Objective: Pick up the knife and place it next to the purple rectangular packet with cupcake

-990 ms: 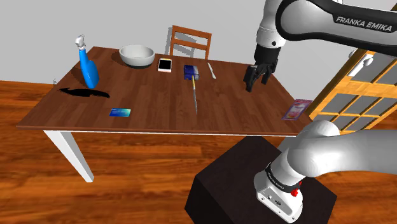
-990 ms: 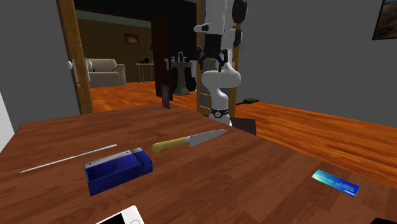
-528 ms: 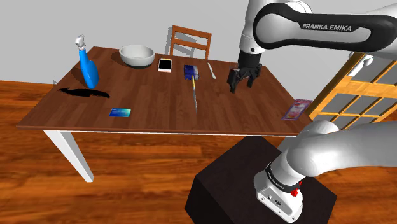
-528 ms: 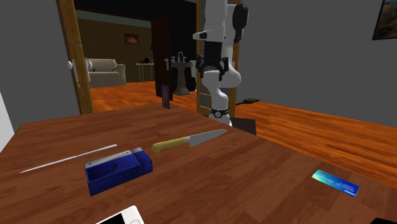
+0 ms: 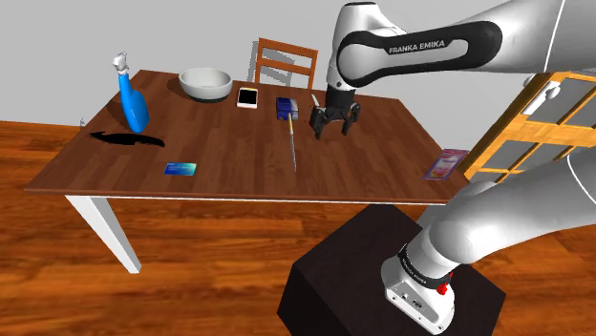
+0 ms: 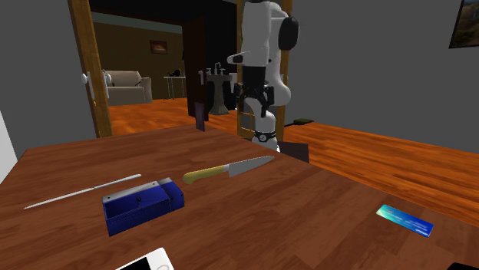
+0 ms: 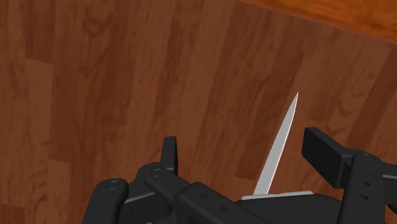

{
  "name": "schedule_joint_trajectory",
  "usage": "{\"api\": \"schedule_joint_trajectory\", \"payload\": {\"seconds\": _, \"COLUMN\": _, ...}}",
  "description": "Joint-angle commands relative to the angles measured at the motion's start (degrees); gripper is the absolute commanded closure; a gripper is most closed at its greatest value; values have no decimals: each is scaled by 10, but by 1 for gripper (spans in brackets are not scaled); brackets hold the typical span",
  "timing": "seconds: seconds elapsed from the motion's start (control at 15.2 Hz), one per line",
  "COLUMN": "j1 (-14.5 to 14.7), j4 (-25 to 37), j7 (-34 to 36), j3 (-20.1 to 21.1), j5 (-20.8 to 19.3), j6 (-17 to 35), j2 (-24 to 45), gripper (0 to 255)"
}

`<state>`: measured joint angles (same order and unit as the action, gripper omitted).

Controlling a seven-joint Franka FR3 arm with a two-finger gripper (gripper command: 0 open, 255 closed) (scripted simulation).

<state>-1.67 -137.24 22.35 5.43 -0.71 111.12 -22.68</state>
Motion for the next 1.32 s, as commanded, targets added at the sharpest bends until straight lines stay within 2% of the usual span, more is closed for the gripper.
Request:
{"api": "schedule_joint_trajectory", "payload": {"seconds": 0.0, "j1": -4, "j4": 21, "j7": 25, "j3": 5, "j5": 1, "j6": 31, "j2": 46, "gripper": 0}}
{"api": "schedule_joint_trajectory", "payload": {"seconds": 0.46, "j1": -17, "j4": 105, "j7": 102, "j3": 10, "j5": -6, "j6": 117, "j2": 196, "gripper": 0}}
{"api": "schedule_joint_trajectory", "payload": {"seconds": 0.86, "j1": -22, "j4": 195, "j7": 157, "j3": 3, "j5": -14, "j6": 161, "j2": 313, "gripper": 0}}
{"api": "schedule_joint_trajectory", "payload": {"seconds": 1.25, "j1": -21, "j4": 179, "j7": 160, "j3": 2, "j5": -19, "j6": 203, "j2": 339, "gripper": 0}}
